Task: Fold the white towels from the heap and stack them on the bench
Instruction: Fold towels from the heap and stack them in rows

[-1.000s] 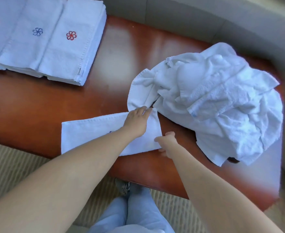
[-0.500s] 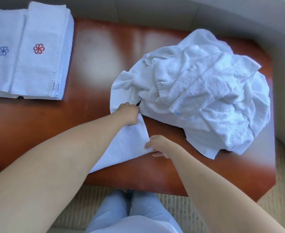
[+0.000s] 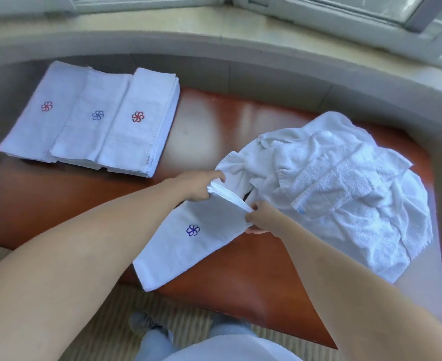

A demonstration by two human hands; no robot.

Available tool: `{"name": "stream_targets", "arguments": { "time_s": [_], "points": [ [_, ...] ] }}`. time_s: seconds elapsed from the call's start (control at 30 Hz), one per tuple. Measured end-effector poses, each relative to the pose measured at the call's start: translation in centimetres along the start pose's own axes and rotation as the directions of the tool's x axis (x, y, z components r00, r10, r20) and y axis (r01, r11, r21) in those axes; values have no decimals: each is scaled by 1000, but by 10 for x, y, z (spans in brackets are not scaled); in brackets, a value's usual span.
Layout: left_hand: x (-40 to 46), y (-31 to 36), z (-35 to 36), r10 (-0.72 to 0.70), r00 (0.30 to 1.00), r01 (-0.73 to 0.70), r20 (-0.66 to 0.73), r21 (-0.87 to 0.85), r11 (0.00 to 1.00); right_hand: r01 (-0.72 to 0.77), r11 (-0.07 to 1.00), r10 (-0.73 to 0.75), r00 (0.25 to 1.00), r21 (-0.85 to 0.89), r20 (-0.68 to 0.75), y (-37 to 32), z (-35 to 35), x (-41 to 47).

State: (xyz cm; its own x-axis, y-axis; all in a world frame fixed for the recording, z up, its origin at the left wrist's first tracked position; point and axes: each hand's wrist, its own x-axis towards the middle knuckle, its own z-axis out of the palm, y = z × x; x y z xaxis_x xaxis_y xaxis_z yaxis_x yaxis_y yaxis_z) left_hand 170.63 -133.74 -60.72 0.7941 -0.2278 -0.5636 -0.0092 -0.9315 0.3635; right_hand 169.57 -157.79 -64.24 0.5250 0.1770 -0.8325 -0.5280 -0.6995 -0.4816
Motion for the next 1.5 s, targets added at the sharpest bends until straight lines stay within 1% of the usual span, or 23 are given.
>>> {"name": "stream_targets", "arguments": {
  "time_s": [0.07, 0.13, 0.17, 0.23, 0.33, 0.5, 0.63, 0.83, 1.0, 1.07, 1.17, 1.23, 1.3, 1.4, 1.5],
  "points": [
    [-27, -16, -16, 11, 1000, -10, -17, 49, 999, 100, 992, -104, 994, -71, -46, -30, 9, -11],
    [-53, -34, -30, 3, 999, 0, -36, 87, 996, 182, 980, -188, 980, -82, -71, -59, 21, -24],
    [-71, -46, -38, -17, 997, 23, -72, 84, 996, 221, 971, -229, 970, -93, -77, -76, 30, -33],
    [-103, -72, -52, -60, 987, 67, -151, 46, 997, 297, 945, -310, 946, -134, -90, -108, 47, -47],
    [-157, -114, -70, -98, 964, 97, -248, -15, 995, 406, 884, -442, 887, -229, -134, -157, 82, -76],
    [-247, -178, -90, -104, 929, 73, -354, -101, 992, 495, 803, -565, 809, -330, -161, -221, 151, -122],
    [-312, -228, -100, -130, 908, 74, -397, -154, 985, 526, 768, -612, 772, -365, -175, -266, 207, -155],
    [-389, -294, -115, -192, 850, 81, -491, -238, 968, 573, 721, -672, 715, -390, -192, -325, 283, -189],
    [-435, -345, -135, -232, 775, 98, -588, -251, 963, 629, 672, -724, 670, -391, -166, -370, 336, -201],
    [-447, -367, -146, -256, 746, 125, -615, -249, 960, 665, 636, -756, 639, -391, -143, -388, 354, -204],
    [-459, -394, -164, -282, 672, 175, -685, -223, 959, 695, 597, -791, 594, -401, -147, -415, 378, -209],
    [-466, -408, -178, -321, 629, 192, -708, -258, 947, 714, 575, -810, 565, -400, -156, -434, 392, -211],
    [-467, -423, -192, -365, 609, 199, -704, -309, 930, 725, 555, -826, 538, -408, -167, -453, 405, -212],
    [-464, -450, -212, -368, 581, 222, -726, -294, 930, 737, 543, -837, 515, -402, -187, -479, 418, -208],
    [-457, -477, -233, -372, 559, 246, -741, -280, 928, 747, 549, -835, 512, -375, -202, -507, 425, -192]
  ]
}}
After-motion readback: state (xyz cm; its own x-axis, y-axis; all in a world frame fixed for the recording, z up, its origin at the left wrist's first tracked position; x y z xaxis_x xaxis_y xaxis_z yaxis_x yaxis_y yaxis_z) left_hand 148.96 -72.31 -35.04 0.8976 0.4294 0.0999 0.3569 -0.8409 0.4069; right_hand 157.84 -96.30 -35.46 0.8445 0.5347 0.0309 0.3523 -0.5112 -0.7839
